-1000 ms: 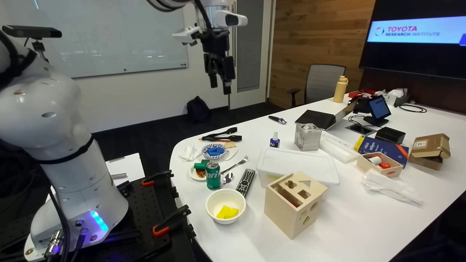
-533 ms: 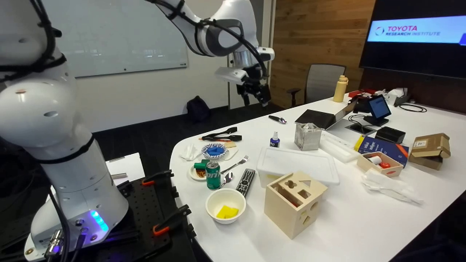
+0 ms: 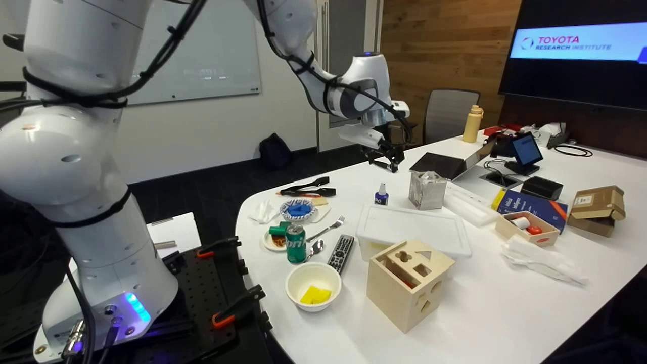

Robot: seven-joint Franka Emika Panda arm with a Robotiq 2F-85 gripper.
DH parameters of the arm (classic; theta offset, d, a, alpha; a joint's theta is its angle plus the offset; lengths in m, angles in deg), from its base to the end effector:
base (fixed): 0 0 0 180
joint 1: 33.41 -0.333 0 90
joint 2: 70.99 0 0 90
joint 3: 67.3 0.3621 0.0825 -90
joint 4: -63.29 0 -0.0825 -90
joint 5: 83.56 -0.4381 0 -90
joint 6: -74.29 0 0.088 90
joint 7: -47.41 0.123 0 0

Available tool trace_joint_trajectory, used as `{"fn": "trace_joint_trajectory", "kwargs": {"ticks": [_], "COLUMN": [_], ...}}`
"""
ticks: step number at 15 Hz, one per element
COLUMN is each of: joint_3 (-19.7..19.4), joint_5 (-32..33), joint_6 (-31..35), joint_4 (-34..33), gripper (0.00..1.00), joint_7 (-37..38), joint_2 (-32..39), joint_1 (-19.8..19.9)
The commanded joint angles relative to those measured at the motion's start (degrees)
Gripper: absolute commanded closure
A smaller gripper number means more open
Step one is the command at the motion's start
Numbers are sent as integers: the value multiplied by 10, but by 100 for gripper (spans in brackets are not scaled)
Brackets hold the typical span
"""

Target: Move the blue bottle forwards then close the lid on the wooden toy box.

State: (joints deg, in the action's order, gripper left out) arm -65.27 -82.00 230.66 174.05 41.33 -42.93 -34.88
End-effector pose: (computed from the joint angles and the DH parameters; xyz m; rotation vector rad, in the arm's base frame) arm 0.7134 0.0429 0.2478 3.0861 0.2843 0.4790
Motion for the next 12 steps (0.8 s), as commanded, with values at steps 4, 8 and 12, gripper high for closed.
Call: {"fn": "trace_joint_trajectory", "kwargs": {"ticks": [4, 8, 12], "joint_3": [30, 51, 45], "joint_5": [-3, -4, -1], "joint_6": [-12, -33, -47], "joint_4": [-252, -365, -413], "gripper": [0, 0, 25], "joint_7": [-27, -40, -29], "joint_2": [231, 326, 359], "joint_1": [7, 7, -3]}}
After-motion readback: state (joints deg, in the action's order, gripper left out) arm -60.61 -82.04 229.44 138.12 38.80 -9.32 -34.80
